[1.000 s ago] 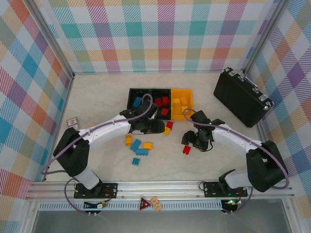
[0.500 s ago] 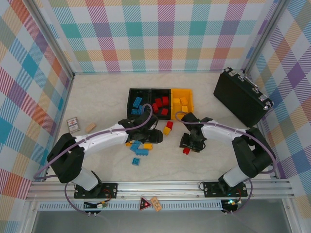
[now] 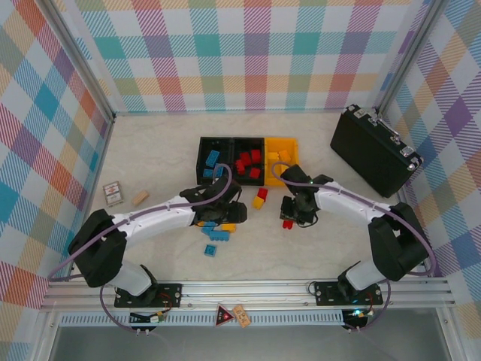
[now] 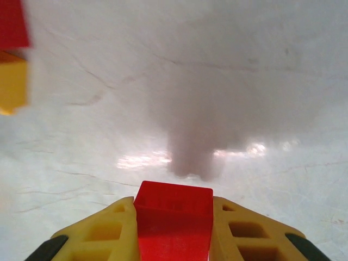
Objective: Sort the legos into containers by color
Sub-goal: Pick up the lego from the bottom-center of the table, then place the lego in the container.
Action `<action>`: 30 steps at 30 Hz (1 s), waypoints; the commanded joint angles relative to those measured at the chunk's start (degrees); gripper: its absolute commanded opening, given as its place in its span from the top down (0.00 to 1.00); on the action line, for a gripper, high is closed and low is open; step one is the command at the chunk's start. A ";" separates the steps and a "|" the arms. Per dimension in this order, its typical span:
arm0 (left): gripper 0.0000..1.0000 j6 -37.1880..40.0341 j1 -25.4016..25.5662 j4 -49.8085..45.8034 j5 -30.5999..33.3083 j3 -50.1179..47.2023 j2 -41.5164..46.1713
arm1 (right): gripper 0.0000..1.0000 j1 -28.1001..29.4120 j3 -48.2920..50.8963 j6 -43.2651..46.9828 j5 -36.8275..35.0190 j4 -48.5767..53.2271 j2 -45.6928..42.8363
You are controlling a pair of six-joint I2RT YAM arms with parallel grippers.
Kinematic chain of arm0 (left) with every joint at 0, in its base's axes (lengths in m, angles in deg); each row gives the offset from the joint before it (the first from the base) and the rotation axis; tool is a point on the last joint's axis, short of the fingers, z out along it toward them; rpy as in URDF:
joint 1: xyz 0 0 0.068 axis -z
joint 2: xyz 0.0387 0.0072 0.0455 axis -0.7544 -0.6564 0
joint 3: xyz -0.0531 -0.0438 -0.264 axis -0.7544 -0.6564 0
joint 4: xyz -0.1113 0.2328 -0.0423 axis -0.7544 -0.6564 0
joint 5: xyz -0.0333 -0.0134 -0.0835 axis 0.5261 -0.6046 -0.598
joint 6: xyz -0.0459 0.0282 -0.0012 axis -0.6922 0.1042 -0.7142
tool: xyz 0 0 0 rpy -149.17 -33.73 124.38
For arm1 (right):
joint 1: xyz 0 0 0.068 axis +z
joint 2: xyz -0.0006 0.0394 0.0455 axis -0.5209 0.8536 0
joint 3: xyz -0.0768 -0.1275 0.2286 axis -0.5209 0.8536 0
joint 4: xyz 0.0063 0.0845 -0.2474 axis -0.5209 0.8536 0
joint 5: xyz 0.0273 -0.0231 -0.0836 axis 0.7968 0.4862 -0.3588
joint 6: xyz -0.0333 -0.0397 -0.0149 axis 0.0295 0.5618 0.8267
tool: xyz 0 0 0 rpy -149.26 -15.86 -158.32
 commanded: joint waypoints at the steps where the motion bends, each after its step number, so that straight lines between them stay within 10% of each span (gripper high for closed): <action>1: 0.53 -3.02 0.71 -0.59 5.24 -1.77 4.23 | 0.76 0.34 -5.05 3.14 -1.21 1.39 -0.24; 30: 0.51 -12.55 0.51 -6.77 14.65 -10.73 19.18 | 0.72 0.34 -57.49 14.41 -1.06 10.46 37.81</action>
